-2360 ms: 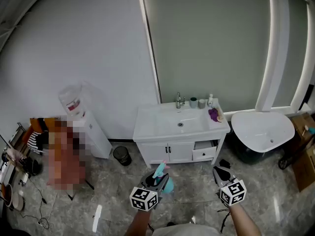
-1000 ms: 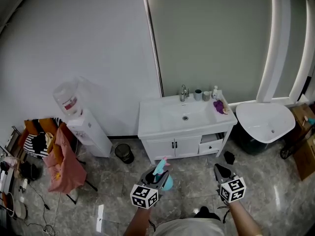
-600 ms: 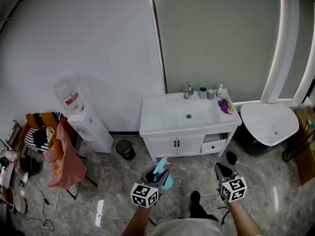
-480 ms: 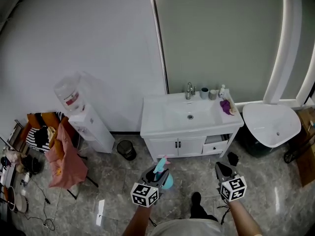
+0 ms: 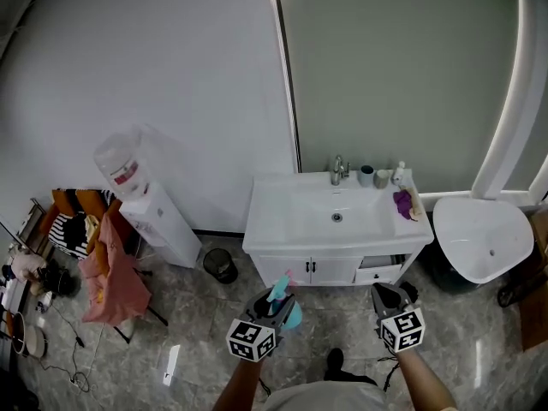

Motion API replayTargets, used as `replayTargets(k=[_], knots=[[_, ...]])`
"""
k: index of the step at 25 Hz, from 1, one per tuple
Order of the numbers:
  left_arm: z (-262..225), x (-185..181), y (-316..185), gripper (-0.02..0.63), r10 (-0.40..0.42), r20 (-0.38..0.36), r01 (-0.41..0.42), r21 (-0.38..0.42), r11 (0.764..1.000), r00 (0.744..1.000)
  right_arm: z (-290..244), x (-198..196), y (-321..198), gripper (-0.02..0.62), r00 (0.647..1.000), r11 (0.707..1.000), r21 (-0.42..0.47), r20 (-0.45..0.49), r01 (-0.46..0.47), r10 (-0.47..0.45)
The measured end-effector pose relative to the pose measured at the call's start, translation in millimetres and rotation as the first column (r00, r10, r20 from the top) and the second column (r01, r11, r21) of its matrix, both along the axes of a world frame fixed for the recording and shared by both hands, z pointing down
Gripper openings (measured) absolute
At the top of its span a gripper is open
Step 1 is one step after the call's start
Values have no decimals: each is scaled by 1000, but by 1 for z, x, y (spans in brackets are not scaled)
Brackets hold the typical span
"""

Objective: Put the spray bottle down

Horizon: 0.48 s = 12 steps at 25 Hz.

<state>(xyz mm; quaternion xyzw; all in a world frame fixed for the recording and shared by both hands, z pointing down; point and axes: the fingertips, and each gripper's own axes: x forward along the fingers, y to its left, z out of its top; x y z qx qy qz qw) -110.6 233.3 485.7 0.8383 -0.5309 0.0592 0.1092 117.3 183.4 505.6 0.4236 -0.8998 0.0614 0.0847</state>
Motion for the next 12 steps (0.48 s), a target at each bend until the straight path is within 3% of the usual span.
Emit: replayTargets(k=[12], knots=[[-2,20,-107,179,-78,17,78,-2,997,997,8,14,-130,11,996,996,-12,9,86,-86]])
